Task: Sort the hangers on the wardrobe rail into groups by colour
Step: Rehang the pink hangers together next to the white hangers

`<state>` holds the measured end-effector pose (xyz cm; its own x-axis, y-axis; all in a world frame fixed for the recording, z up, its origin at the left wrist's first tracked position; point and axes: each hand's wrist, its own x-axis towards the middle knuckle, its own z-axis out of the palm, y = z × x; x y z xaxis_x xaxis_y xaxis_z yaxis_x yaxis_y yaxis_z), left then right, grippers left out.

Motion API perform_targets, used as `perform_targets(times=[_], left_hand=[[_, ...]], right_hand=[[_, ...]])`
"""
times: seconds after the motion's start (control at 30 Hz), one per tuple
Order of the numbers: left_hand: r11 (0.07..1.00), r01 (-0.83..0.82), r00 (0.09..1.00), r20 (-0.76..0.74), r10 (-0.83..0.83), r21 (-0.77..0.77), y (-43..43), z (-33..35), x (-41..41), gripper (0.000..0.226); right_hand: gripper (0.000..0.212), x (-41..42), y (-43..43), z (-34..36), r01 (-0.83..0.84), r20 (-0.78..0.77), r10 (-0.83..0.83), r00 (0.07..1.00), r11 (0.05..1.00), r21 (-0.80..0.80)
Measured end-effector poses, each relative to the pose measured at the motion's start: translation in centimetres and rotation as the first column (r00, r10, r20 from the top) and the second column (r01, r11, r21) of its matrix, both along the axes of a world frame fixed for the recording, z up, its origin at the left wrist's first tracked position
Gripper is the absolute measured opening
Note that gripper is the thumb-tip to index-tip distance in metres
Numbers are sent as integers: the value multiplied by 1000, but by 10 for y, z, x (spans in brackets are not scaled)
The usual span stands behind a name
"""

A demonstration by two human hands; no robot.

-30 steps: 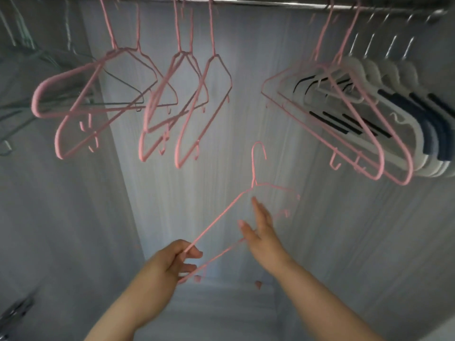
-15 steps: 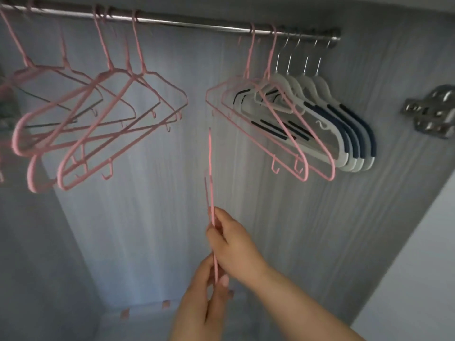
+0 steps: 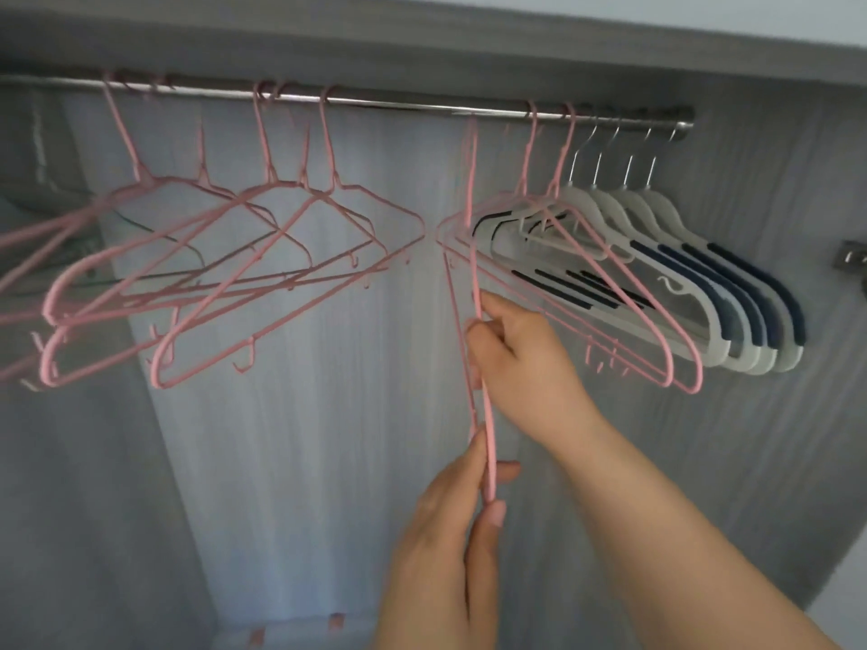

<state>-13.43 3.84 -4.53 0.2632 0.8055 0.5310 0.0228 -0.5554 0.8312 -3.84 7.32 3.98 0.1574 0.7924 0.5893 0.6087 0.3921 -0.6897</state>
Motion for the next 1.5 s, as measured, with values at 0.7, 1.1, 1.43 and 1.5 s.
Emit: perform_targets(times=[0.7, 1.1, 1.43, 1.5], left_hand=[[971, -97, 994, -24, 105, 217, 61, 14, 13, 42], [881, -244, 933, -150, 327, 406, 18, 21, -8, 46], [708, -656, 664, -247, 706, 262, 35, 71, -102, 59], [742, -626, 682, -294, 670, 239, 42, 64, -103, 52]], right_hand=[[19, 20, 74, 29, 44, -107, -51, 993, 996, -74], [76, 12, 21, 23, 268, 227, -247, 942, 961, -65], [52, -70, -45, 16, -246, 280, 231, 932, 969, 19], [53, -78, -27, 16, -233, 186, 238, 953, 971, -47]])
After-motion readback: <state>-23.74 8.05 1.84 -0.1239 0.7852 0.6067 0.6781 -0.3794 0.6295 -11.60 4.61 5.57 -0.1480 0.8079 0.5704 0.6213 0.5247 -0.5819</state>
